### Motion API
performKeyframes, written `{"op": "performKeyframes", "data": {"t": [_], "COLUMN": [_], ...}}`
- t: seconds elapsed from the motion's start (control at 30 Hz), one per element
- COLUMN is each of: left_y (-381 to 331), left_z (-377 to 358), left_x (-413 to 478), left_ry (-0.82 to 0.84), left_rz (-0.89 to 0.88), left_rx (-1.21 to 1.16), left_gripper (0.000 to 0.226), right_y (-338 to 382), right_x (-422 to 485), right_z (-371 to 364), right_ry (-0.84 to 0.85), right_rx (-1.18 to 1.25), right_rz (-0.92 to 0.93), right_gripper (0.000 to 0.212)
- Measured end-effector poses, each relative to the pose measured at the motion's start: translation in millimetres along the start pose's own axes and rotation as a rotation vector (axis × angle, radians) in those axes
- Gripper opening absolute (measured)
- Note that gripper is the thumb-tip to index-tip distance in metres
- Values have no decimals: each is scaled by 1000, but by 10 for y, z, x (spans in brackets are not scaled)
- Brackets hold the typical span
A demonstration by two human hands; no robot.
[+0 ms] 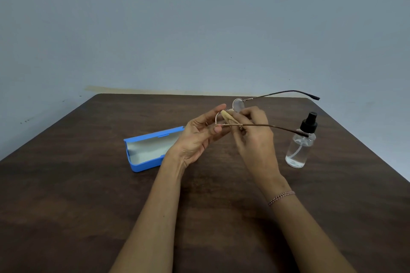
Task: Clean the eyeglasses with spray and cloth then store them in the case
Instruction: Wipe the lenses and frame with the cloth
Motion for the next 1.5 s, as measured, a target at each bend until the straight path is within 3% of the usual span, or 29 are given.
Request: {"op": "performKeyframes", "data": {"t": [0.2,0.5,0.7,0.9,1.03,1.23,1.5], "left_y": [1,-61,-69,-79,-62,-59,8], "left_z": [26,101,74,104,95,69,-18], "left_x": [5,30,34,27,45,28,18], "left_ry": [-61,-149,-140,-183,-171,-144,-67], "left_rz": [-18,-121,-157,-175,-188,-141,-43], "left_rx": [55,-38,-85,-137,-137,-115,0], "left_gripper": [47,57,56,56,55,55,47], "right_y": [11,137,52,182,83,117,44], "right_x": [-6,-27,-29,-44,-34,-35,-13], "right_z": [-76,-47,-28,-34,-15,-38,-17], "right_ry": [53,61,19,28,-10,11,-8], "right_rx": [-32,111,63,118,81,50,-40], "right_rz": [-99,61,-14,146,40,58,-73], "right_gripper": [31,23,27,27,29,28,30]}}
Point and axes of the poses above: each hand's wrist, its own x-axis towards the middle knuckle, its own z-axis out of the back of the hand, y = z × x, the point moved 3 cm from there along x, towards the middle knuckle, and after that the axes turned 5 degrees about -x, right-handed, at the moved point
